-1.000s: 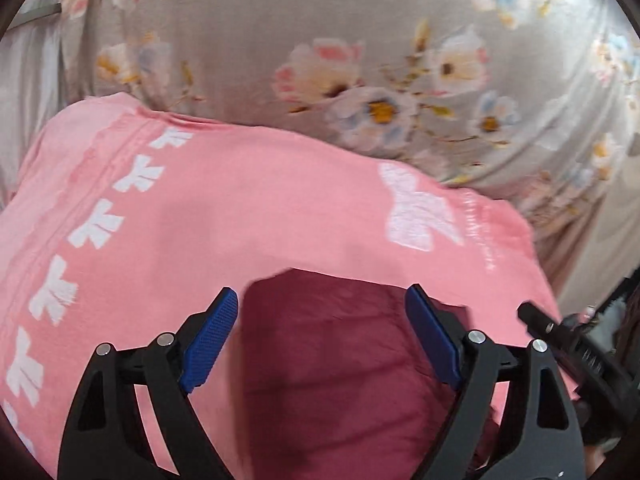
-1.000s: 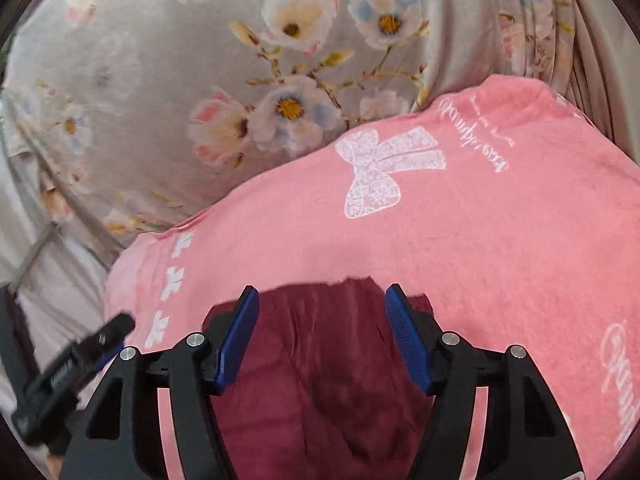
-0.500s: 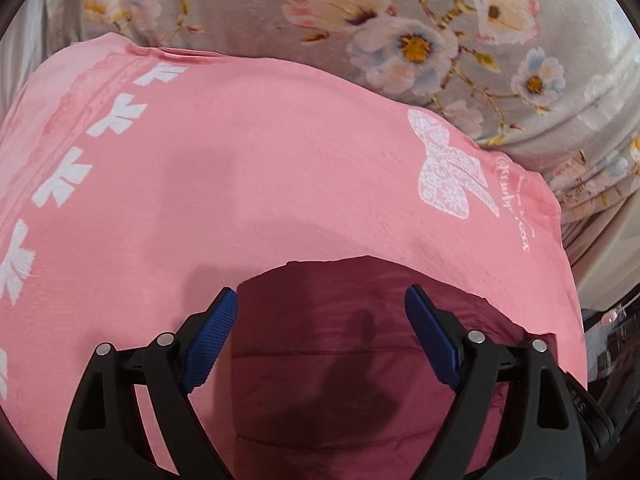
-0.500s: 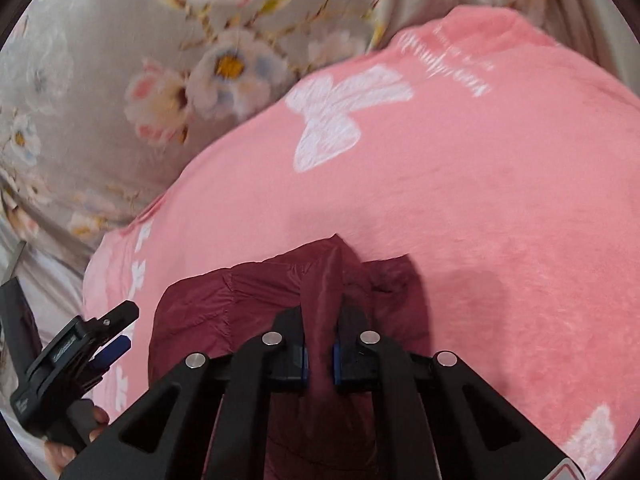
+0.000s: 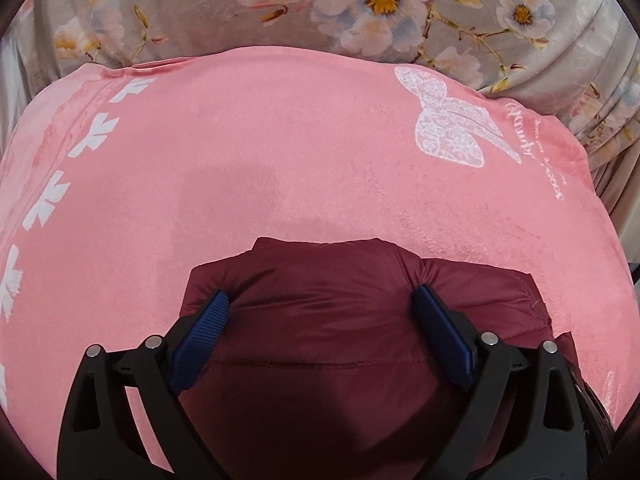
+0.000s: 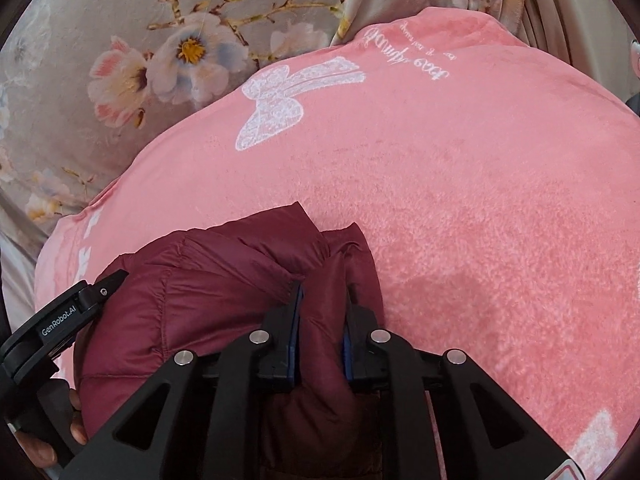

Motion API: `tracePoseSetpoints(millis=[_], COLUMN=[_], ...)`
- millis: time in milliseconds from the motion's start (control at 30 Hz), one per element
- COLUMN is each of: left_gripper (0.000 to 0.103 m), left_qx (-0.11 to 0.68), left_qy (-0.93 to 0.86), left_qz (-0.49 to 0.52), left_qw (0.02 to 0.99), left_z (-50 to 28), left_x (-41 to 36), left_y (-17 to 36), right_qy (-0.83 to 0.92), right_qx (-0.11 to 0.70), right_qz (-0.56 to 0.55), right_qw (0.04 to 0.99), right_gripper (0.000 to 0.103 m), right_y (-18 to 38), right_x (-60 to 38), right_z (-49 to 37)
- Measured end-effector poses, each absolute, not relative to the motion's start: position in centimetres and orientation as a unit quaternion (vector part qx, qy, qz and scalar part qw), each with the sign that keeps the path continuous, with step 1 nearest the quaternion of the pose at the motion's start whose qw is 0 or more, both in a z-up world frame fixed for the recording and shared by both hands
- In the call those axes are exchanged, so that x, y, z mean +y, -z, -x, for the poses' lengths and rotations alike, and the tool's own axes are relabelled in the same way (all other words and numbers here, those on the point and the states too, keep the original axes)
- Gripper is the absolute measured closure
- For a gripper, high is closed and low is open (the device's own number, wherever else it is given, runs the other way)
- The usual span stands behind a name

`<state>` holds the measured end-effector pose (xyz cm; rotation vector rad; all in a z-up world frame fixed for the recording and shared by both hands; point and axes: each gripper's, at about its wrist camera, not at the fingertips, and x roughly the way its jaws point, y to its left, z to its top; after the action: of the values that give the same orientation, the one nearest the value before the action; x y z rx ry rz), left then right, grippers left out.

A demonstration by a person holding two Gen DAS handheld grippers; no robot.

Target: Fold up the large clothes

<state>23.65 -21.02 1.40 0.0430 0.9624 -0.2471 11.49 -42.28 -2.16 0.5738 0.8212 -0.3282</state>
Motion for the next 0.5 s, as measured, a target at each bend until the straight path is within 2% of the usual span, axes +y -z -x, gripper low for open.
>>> tracePoseSetpoints(millis=[167,500], left_gripper=[0.005,0.005], left_qx=[0.453,0.428], left_qy=[0.112,0.091], left_qz=[-0.027,-0.057], left_qw=[0.884,0.897], left_z=[-23.9,-23.6], left_x=[-21.4,-22.2], left_y=[-0.3,0.7], right_qy=[0.15,0.151], right_qx=[0.39,0.387], right_qz=[-0.28,-0.279], right_qw=[0.864,0.866], right_gripper=[0.088,0.087], right_y=[3.0,3.3], right_x=[-42.5,-42.3], right_z=[-11.8,-11.9])
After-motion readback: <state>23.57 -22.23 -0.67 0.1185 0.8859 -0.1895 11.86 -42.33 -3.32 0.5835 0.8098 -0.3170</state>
